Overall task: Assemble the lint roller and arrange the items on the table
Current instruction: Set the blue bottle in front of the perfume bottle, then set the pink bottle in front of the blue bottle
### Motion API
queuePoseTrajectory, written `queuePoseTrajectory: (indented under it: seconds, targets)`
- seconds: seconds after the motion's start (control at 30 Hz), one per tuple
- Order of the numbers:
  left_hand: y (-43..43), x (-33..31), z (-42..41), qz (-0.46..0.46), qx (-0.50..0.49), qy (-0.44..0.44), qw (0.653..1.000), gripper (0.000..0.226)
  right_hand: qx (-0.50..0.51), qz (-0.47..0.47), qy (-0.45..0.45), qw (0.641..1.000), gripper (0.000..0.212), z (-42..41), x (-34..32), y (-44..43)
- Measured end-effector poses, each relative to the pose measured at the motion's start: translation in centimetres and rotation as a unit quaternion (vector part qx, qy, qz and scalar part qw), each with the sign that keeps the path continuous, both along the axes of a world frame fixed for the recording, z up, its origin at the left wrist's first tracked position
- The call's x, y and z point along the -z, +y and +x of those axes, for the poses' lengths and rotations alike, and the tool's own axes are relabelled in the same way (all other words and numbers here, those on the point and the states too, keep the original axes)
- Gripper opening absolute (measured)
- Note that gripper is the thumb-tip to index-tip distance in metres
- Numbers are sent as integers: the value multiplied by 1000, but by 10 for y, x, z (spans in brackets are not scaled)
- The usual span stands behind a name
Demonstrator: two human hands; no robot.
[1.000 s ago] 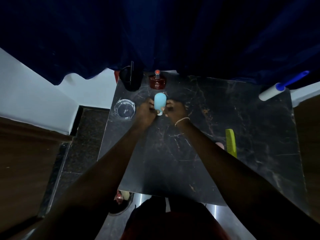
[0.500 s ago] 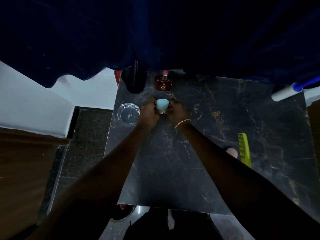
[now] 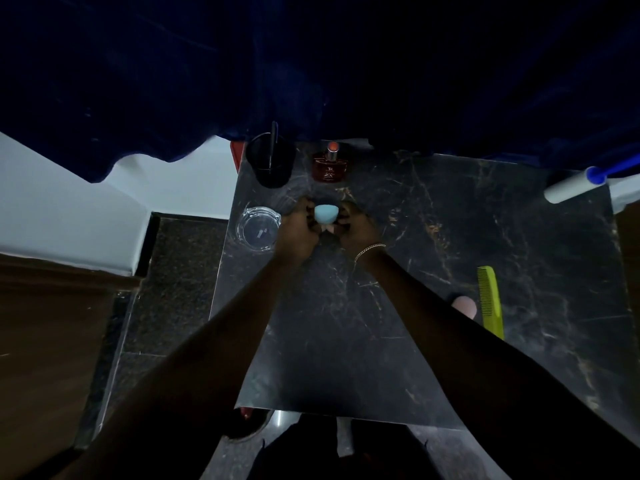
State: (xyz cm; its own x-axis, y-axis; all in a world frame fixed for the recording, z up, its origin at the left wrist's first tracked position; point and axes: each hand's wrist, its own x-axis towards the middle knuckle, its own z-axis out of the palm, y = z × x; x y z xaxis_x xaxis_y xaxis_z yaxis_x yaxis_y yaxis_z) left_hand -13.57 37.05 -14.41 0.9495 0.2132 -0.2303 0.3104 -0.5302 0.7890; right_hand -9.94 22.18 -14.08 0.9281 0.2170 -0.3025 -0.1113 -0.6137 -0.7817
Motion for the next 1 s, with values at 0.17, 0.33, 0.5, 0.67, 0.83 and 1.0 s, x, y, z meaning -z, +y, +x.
queuePoseTrajectory:
  seconds: [0.17, 0.33, 0.5, 0.67, 0.83, 1.0]
  targets:
    - [-4, -17, -24, 17, 8, -13, 1000, 53, -17, -36, -33, 999, 61, -20, -8, -17]
    - [-20, -34, -79, 114, 38, -76, 990, 60, -51, -106, -161, 980, 66, -69, -23, -50]
    - [-49, -34, -126, 216, 101, -105, 965, 62, -83, -212, -252, 941, 68, -122, -35, -94]
    - [-97, -35, -157, 275, 171, -110, 940, 62, -80, -228, -259, 935, 69, -163, -40, -152]
    - [-156, -40, -174, 289, 221, -90, 927, 63, -62, -228, -229, 944, 64, -191, -48, -210]
    - [-206, -47, -169, 241, 219, -34, 945, 60, 74, -144, -105, 981, 49, -197, -54, -259]
